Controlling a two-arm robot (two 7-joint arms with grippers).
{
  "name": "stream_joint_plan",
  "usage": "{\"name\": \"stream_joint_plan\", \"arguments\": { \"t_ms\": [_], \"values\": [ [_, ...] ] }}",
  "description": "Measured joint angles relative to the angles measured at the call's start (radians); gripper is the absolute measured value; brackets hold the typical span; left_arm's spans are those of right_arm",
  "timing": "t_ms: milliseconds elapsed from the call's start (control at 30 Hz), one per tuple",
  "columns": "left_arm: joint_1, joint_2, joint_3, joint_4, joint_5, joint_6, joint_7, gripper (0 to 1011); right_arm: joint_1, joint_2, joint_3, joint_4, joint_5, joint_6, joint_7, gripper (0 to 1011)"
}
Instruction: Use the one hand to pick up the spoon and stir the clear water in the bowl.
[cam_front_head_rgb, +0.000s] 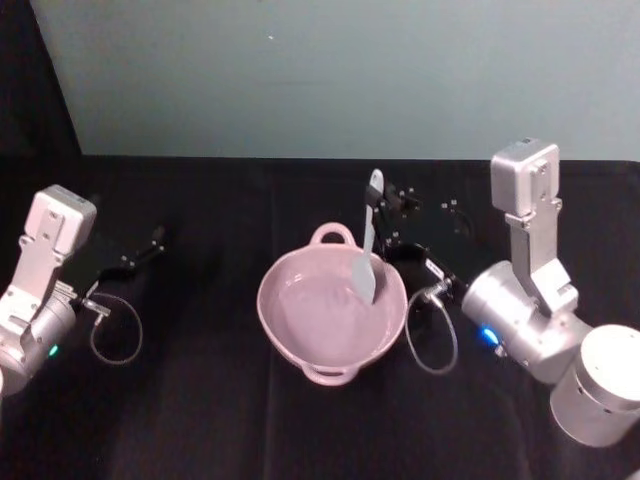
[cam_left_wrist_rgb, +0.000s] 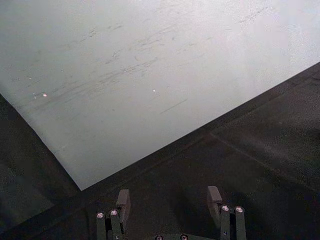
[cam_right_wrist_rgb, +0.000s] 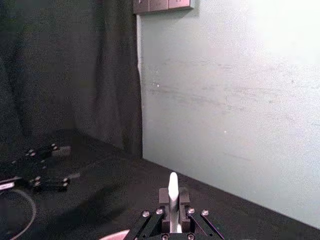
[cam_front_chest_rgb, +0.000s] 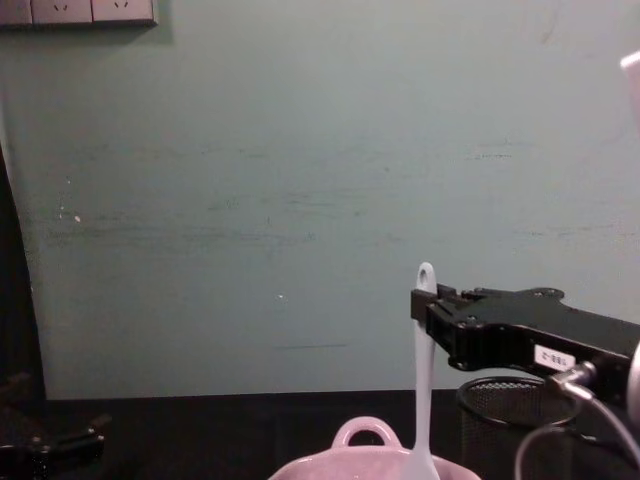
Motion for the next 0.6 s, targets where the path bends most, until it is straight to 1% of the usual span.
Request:
{"name": "stream_joint_plan", "arguments": {
  "t_ms": [233, 333, 433, 467, 600],
  "values": [
    [0.000, 0.000, 0.000, 0.000, 0.000, 0.000, 0.000, 1011, -0.063, 0.023, 0.000, -0.080, 0.028, 0.030, 0.026, 112],
    [0.000, 0.000, 0.000, 0.000, 0.000, 0.000, 0.000, 1011, -0.074, 0.023, -0.005, -0.096, 0.038, 0.033, 0.033, 112],
    [0.000, 0.000, 0.000, 0.000, 0.000, 0.000, 0.000, 1011, -0.081, 0.019, -0.021, -0.108, 0.052, 0.035, 0.040, 112],
    [0.000, 0.000, 0.000, 0.000, 0.000, 0.000, 0.000, 1011, -0.081, 0.019, -0.021, -0.108, 0.052, 0.035, 0.040, 112],
    [0.000, 0.000, 0.000, 0.000, 0.000, 0.000, 0.000, 1011, -0.072, 0.006, -0.043, -0.101, 0.059, 0.035, 0.042, 112]
  ]
}}
